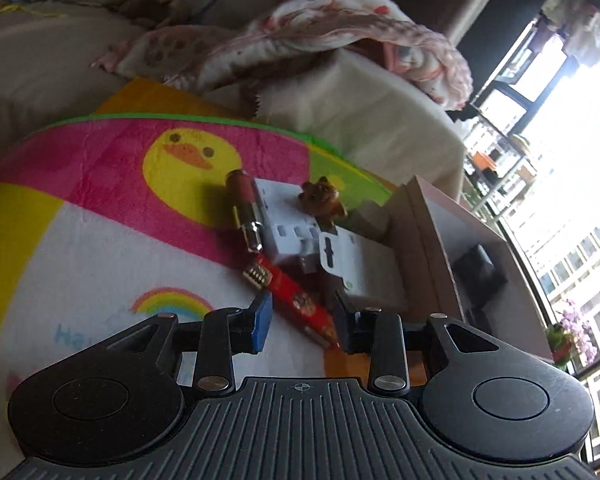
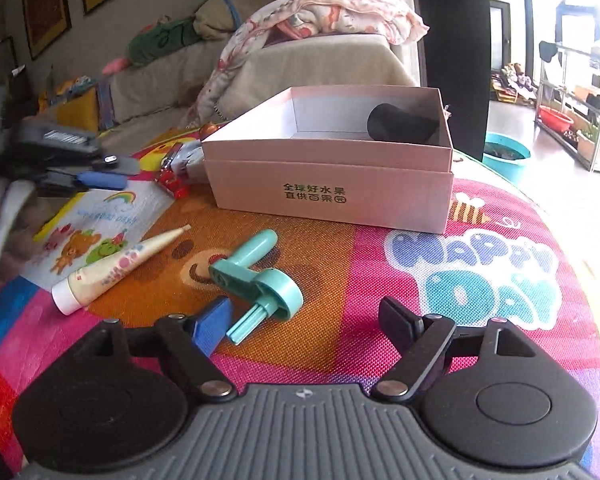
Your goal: Organize rigid objects
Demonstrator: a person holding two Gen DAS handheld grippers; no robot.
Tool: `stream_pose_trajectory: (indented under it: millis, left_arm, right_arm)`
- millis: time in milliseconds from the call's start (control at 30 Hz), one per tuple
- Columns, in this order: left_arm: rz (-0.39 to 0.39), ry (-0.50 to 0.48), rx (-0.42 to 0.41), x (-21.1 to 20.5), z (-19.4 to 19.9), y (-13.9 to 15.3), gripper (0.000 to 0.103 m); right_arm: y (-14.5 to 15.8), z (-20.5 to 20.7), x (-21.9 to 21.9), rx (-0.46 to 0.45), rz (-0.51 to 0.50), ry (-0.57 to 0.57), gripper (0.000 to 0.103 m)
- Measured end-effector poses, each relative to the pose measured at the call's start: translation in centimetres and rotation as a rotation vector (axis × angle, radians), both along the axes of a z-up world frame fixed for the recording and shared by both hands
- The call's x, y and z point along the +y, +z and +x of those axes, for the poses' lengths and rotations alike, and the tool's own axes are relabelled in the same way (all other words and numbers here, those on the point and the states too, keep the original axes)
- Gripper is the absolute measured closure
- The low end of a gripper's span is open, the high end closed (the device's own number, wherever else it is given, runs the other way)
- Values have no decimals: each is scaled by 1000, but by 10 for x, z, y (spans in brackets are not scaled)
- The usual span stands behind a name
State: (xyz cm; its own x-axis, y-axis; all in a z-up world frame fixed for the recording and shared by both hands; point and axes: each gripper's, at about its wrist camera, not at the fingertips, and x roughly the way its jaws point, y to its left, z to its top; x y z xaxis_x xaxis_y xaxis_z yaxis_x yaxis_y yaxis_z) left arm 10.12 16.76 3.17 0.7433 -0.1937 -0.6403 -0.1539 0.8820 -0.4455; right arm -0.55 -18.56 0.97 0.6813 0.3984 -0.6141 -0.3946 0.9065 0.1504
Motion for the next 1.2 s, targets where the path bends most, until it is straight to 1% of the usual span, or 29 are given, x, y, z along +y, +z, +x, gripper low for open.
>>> stream_pose_trajectory:
  millis: [67,133,233,300,367,433,500,633,767,833,933,967,1033,1067,1100,1133,1200]
  left_arm:
    - [38,30,25,-5,19,-3,66]
    - [75,49,24,-10,30,-3,66]
    - [152,35,57,-22,38,-6,66]
    - [237,-5,44,-34,35,-9,65]
    - [318,-67,31,-46,29,-9,64]
    - [364,-116,16,-52,19,-10,66]
    - [395,-178,-2,-55,6,-11,65]
    - [398,-265,-10,-55,-25,-10,65]
    - [361,-352,4,-54,-60,-8,65]
    - [358,-377,-1,-56,-76,-10,65]
    - [385,-386,-36,-63,-90,-13,65]
    - [386,-383,-50,-64,-92,-15,62]
    - [372,-375,-76,-66,-92,-18,56]
    - [366,-373,-87,-68,-93,-19,51]
    - [370,-377,-98,-70,-93,-20,48]
    - [391,-388,-108,-74,-95,-21,46]
    - [443,-398,-121,-80,-99,-22,46]
  right_arm:
    - [0,-1,-1,-4,1,-8,22]
    - [0,-1,-2,-5,7,-15,22]
    - [0,0,-4,0,14,-18,22]
    - [0,1,-4,3,15,-17,21]
    - [0,1,-4,3,15,-18,21]
    - [0,1,-4,4,15,-19,21]
    - [0,2,-3,6,15,-20,21]
    - [-1,2,-3,6,16,-21,20]
    - [-2,4,-2,9,12,-14,17]
    - [-2,4,0,11,8,-8,14]
    - [-2,6,3,20,-7,7,10]
    - [-3,7,5,24,-19,19,9]
    - [-3,9,10,35,-50,47,3]
    - [-3,10,13,38,-66,55,2]
    - [-4,10,16,41,-83,59,0]
    - [-4,9,19,41,-102,60,0]
    - [-5,7,25,38,-145,62,0]
